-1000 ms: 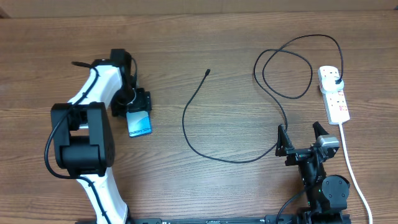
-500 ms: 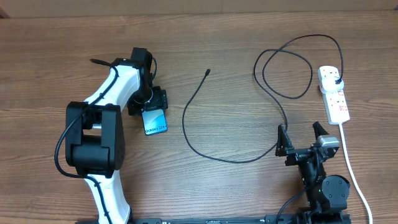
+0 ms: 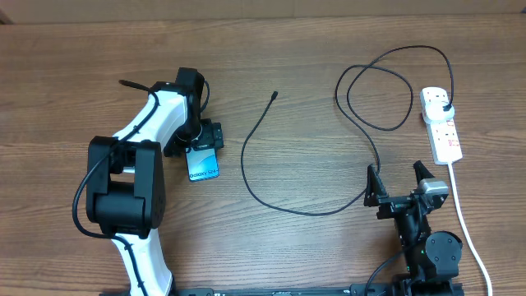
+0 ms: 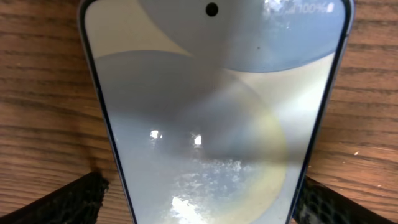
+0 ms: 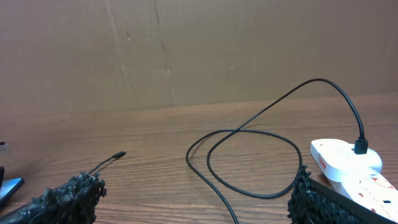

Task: Plug charger to phone and switch on socket
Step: 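Lift the smartphone with the left gripper and tilt it upright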

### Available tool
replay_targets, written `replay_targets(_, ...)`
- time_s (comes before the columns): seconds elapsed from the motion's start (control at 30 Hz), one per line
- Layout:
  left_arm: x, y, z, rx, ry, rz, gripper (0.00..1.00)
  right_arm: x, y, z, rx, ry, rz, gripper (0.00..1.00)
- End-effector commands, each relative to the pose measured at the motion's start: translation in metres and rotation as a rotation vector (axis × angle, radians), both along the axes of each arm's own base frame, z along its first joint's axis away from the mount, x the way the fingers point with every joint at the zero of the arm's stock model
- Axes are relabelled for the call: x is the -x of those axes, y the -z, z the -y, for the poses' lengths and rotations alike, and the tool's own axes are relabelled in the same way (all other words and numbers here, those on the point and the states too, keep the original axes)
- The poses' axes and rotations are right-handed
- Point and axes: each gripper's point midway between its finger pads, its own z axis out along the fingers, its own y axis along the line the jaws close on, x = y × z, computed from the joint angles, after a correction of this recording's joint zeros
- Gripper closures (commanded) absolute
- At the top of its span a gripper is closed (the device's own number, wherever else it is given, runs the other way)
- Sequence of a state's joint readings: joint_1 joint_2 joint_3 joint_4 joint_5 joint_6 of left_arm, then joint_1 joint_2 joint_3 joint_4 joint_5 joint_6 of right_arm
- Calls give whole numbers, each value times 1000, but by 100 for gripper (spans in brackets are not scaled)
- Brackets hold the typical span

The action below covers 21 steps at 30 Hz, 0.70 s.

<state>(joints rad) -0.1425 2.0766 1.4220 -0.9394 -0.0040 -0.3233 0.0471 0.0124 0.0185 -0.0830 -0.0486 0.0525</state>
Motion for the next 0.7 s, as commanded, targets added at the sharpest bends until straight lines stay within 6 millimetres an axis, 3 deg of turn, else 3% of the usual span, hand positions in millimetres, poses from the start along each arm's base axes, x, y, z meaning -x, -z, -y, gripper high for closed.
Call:
replay_targets(0.0,15,27,-7,-30,-18,-62,1,0,2,0,-2,-3,2,0)
replay_targets(0.33,13,27,-2,-4,-30,-55,3,0,2,0,-2,-3,2,0)
replay_targets(0.67,5,28,2,19,-31,-25,14,0,2,0,-2,-3,2,0)
